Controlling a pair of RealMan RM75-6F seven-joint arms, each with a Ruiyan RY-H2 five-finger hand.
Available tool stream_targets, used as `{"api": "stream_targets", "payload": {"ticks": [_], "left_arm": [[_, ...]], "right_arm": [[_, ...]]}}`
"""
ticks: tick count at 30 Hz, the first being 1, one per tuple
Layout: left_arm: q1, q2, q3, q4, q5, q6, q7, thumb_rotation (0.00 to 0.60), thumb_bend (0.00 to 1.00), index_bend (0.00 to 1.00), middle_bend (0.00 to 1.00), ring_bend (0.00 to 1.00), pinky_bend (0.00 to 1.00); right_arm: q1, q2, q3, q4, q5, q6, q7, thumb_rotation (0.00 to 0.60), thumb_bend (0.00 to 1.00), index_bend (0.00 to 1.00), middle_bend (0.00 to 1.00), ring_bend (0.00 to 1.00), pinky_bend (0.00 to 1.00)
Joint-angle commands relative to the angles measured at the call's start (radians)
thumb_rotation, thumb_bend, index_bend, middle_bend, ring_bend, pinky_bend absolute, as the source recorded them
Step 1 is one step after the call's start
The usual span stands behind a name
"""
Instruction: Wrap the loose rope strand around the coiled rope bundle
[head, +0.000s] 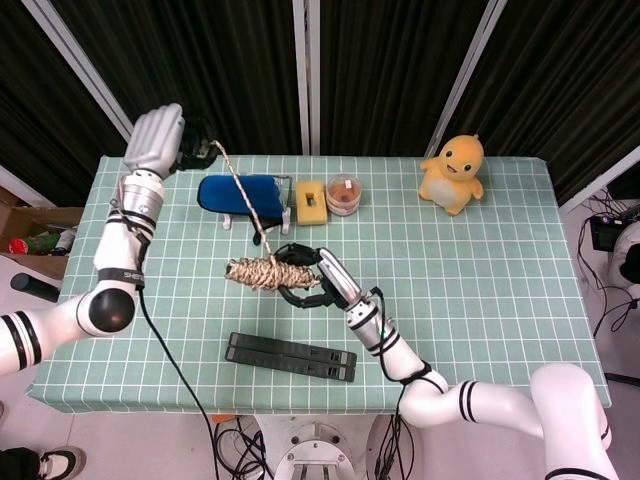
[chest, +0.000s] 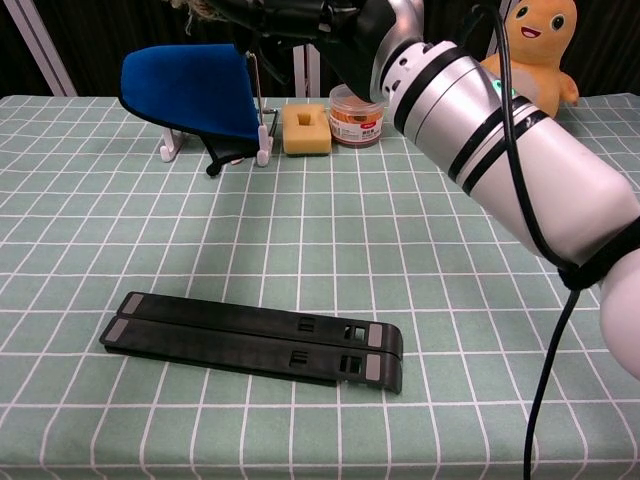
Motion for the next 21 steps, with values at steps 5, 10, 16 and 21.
{"api": "stream_targets", "payload": {"ticks": [5,10,16,21], "left_arm": [[0.016,0.009,0.056,-0.009,-0.059,-0.124,-0.012,0.600,0.46,0.80,0.81,0.68,0.73],[0.022,0.004,0.106,-0.022,-0.039,-0.172,-0.008,0.600,0.46,0.80,0.81,0.68,0.73],[0.033,-0.012,0.149,-0.028,0.005,-0.170,-0.012,0.600,0.46,0.80,0.81,0.68,0.73],[0.049,-0.011,0.171,-0.033,0.023,-0.180,-0.037,0.600,0.46,0.80,0.82,0.68,0.73]], "right_arm": [[-0.007,0.019,0.031,-0.045,0.020,-0.019,0.029,0.600,0.66,0.90,0.71,0.62,0.85],[-0.015,0.024,0.052,-0.062,0.029,-0.013,0.040,0.600,0.66,0.90,0.71,0.62,0.85],[-0.030,0.021,0.080,-0.073,0.040,0.014,0.041,0.600,0.66,0.90,0.71,0.62,0.85],[-0.036,0.029,0.101,-0.084,0.043,0.027,0.034,0.600,0.66,0.90,0.71,0.62,0.85]]}}
